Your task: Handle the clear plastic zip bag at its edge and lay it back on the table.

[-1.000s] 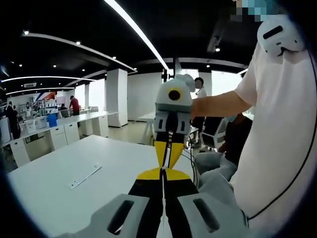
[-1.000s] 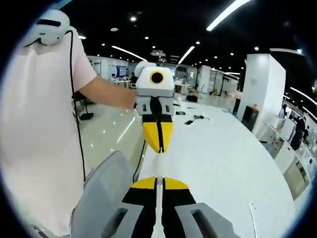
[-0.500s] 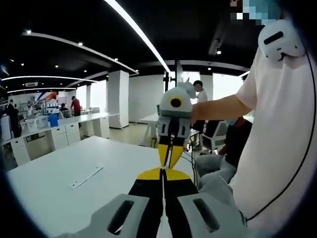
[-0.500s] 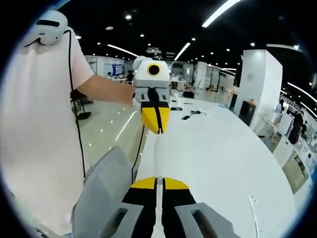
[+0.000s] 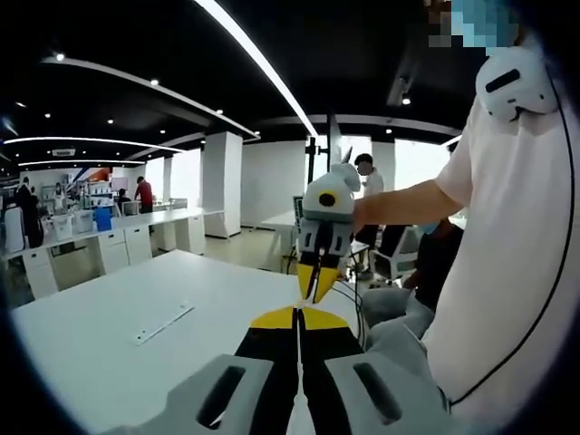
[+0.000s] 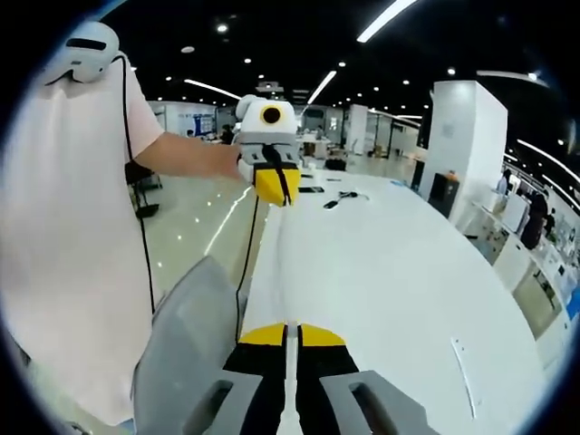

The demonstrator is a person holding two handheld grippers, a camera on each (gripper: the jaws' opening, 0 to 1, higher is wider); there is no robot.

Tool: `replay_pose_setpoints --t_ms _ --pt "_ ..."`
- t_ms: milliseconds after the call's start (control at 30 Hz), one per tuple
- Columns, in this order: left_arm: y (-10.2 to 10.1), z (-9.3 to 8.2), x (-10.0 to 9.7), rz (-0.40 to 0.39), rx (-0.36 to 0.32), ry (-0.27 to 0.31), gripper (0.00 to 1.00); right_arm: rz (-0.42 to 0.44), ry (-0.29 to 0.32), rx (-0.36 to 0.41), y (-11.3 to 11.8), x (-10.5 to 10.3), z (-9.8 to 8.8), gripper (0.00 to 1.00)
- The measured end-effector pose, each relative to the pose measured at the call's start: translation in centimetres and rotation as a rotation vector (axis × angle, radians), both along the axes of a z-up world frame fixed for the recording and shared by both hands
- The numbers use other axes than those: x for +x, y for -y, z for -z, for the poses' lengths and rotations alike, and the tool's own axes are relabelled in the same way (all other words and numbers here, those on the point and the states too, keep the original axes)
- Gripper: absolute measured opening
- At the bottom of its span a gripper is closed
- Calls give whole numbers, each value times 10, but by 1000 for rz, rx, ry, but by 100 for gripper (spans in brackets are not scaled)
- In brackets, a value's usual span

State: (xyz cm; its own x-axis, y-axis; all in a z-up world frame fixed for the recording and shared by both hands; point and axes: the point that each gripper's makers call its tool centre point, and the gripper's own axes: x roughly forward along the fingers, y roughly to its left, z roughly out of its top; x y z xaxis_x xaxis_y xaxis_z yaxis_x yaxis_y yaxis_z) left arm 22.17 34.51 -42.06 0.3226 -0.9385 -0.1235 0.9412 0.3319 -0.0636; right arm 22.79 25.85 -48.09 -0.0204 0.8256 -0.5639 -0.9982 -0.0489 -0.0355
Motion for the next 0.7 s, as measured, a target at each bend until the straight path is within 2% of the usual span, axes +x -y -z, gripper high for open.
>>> replay_pose_setpoints --t_ms 700 --pt "-9 -3 4 -19 -16 0 0 39 7 -46 25 7 5 0"
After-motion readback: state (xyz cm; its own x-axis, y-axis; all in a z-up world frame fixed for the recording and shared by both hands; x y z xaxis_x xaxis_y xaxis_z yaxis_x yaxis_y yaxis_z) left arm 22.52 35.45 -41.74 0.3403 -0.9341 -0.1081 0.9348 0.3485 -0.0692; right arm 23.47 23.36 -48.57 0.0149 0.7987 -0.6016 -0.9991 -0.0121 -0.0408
